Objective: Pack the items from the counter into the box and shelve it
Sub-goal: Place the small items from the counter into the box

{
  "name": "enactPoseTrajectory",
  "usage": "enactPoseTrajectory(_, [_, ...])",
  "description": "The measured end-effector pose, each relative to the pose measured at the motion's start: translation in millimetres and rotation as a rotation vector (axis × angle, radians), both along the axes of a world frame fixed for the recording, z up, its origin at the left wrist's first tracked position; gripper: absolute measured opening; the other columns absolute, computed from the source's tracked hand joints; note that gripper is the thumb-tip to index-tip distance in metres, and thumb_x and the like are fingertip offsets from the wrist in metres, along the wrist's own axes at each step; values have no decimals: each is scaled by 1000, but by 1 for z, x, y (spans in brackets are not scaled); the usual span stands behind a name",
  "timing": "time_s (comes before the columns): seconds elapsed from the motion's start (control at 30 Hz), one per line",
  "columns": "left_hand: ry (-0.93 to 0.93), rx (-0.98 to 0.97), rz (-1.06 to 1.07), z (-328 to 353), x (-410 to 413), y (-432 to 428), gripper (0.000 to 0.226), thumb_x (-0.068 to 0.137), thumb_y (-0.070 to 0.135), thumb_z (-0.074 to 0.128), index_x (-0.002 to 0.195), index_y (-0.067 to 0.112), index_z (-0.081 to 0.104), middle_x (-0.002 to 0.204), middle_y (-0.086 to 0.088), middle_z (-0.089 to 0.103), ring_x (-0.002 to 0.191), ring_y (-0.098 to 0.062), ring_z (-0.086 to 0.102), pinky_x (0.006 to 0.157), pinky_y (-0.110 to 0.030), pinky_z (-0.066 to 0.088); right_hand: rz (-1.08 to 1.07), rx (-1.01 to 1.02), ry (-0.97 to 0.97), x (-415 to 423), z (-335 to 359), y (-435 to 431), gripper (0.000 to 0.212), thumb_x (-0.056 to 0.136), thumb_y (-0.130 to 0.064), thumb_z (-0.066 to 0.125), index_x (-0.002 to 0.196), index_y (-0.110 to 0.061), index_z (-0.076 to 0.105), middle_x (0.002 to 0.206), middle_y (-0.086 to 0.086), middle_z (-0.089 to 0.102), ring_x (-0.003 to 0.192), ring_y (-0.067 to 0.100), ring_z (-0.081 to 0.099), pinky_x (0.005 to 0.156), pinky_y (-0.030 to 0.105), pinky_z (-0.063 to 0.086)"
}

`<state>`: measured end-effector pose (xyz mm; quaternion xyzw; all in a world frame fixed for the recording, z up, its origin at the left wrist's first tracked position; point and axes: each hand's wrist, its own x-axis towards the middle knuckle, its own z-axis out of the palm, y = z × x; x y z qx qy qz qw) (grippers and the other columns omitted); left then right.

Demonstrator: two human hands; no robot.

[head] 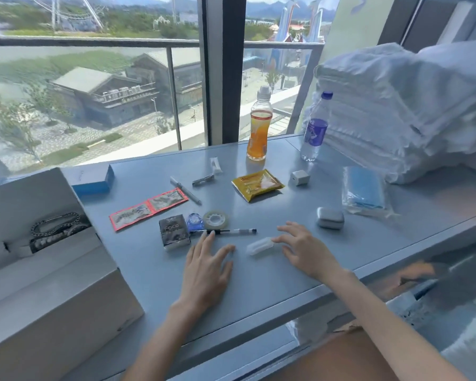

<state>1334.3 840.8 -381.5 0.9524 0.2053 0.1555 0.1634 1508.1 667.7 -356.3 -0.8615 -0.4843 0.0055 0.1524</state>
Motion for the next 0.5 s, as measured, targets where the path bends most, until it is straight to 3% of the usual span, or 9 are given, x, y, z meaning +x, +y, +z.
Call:
enactPoseTrajectory(0.1, [-78, -63, 53, 4, 12, 0, 39, 88, 30, 55, 127, 31, 54, 151, -8, 27, 141, -24, 20, 113, -35, 18, 25, -11, -20, 24, 6, 9, 30, 94, -15, 47, 120, -14, 61, 140, 4, 46, 136, 20, 32, 112, 25, 22])
enactPoseTrajectory(0.27, [-106, -45, 167, 6, 30, 3, 49, 82, 21, 60, 129, 21, 50, 140, 0, 44, 138, -22, 28, 112, -34, 22, 195, 29, 149, 37, 5, 32, 36, 88, -19, 60, 123, -12, 56, 130, 5, 52, 125, 21, 42, 104, 19, 25])
enactPoseTrajectory(0.37, [-158, -3, 191, 5, 33, 1, 31, 76, 14, 66, 106, 18, 65, 118, -1, 59, 118, -26, 50, 99, -37, 36, 233, 122, 163, 40, -5, 38, 25, 86, -18, 64, 109, -9, 63, 110, 7, 60, 109, 23, 52, 94, 20, 35])
enactPoseTrajectory(0.5, [-264, 78, 194, 4, 32, -2, 19, 70, 10, 74, 88, 15, 69, 102, -2, 63, 104, -28, 55, 90, -39, 43, 170, 281, 254, 39, -10, 30, 21, 80, -17, 71, 100, -11, 65, 93, -1, 60, 90, 17, 56, 78, 14, 38])
